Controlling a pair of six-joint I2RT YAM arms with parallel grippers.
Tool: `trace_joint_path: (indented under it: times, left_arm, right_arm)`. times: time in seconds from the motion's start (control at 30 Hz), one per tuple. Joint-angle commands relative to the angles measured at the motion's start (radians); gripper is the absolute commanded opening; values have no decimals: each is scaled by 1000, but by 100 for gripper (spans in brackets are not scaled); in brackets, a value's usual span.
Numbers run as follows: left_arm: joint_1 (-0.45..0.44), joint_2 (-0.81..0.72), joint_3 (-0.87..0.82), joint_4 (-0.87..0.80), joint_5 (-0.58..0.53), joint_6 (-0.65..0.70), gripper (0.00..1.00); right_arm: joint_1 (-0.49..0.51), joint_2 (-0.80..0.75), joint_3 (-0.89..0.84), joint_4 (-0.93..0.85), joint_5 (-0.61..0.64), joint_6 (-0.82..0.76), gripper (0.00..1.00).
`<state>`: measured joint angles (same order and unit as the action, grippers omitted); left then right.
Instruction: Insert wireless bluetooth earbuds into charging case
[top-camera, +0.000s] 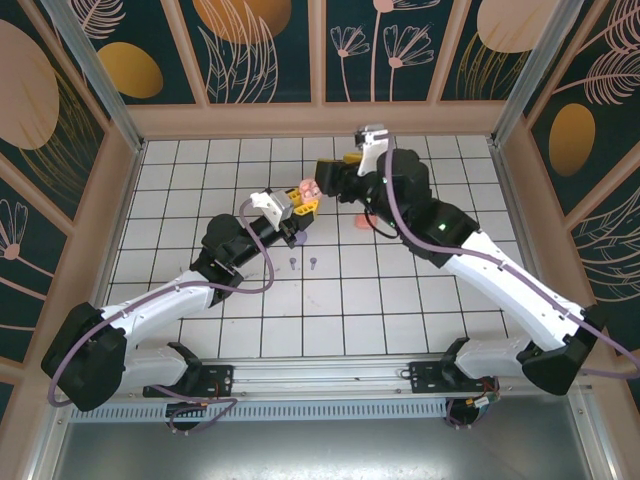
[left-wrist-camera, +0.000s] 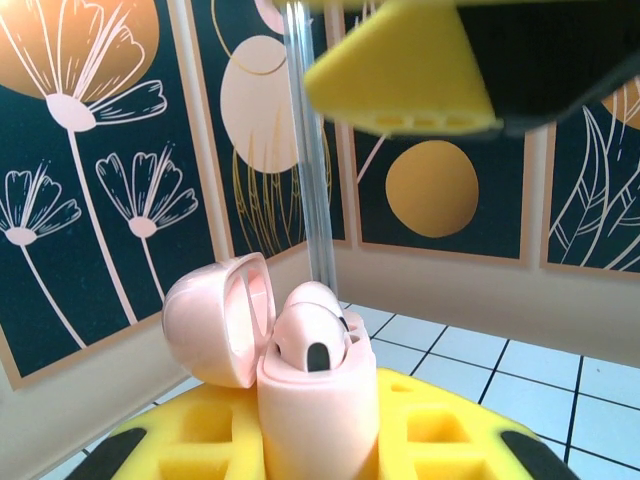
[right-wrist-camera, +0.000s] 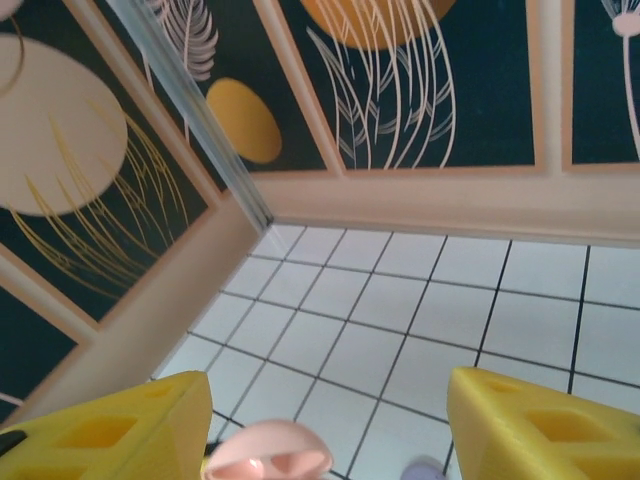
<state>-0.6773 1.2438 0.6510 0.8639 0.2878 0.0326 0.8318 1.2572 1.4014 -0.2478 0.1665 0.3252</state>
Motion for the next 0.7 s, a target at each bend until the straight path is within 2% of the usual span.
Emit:
trace_joint_path:
  times: [0.0, 0.1, 0.23, 0.3, 0.53, 0.67]
  left_arm:
    - [-2, -5, 27, 37, 17, -13, 0]
    - [-3, -7, 27, 25, 34, -5, 0]
    - [-2, -4, 32, 1, 67, -1, 0]
    - [-3, -5, 33, -7, 73, -5, 0]
    - [-3, -2, 34, -10, 74, -12, 0]
    - [-4, 9, 44, -12, 74, -12, 0]
  right_arm:
    - [-35, 6, 66, -58, -55, 48, 63]
    - [-61, 68, 125, -137, -85, 51, 55]
    - [-91, 187, 243, -253, -132, 37, 34]
    - [-95, 248, 306, -305, -148, 21, 28]
    - [-97, 426, 488, -476, -223, -27, 17]
    - [-90, 395, 430, -507, -257, -36, 10]
